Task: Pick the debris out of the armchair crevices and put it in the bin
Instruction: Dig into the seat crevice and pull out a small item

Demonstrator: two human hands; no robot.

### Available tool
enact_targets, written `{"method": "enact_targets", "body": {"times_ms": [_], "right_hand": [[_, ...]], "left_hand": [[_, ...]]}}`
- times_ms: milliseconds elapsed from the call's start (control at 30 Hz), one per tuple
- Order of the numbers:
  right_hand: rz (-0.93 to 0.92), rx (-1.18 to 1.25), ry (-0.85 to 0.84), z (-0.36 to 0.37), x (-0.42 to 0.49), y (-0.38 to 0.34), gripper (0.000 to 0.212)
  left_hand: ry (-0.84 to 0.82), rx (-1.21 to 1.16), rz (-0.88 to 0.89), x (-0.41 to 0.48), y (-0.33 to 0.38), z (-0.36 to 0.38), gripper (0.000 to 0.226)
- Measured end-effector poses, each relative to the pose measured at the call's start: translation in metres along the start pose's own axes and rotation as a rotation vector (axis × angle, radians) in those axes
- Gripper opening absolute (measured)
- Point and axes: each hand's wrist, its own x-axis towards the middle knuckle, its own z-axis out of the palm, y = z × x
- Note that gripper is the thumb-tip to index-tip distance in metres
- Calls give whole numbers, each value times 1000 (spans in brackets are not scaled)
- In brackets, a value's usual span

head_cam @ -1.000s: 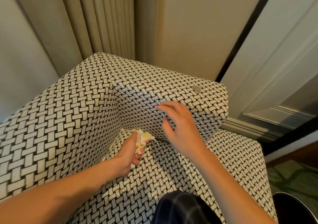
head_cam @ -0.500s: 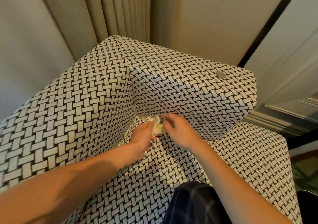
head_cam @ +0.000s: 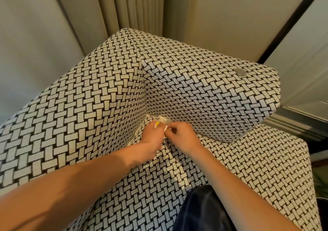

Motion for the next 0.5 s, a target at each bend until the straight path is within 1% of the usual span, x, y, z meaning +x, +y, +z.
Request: {"method": "enact_targets", "body": {"times_ms": [67, 133, 233, 300, 367, 433, 500], "right_hand": [[83, 146, 3, 0, -1, 2, 16], [150, 175, 40, -2, 0, 5, 19], [166, 30, 67, -2, 5, 7, 40], [201, -52, 28, 0, 9, 3, 50], [240, -95, -20, 6, 17, 3, 51], [270, -126, -11, 11, 28, 4, 48], [300, -130, 2, 14, 37, 5, 50]], "left_hand": [[51, 17, -19, 3, -3, -1, 40], [82, 24, -50, 5, -6, -1, 47], [101, 47, -82, 8, -8, 0, 47], [129, 43, -109, 11, -9, 1, 44], [152, 32, -139, 12, -10, 0, 44], [169, 39, -156, 14, -10, -1, 45], [190, 43, -156, 14, -9, -2, 48]]}}
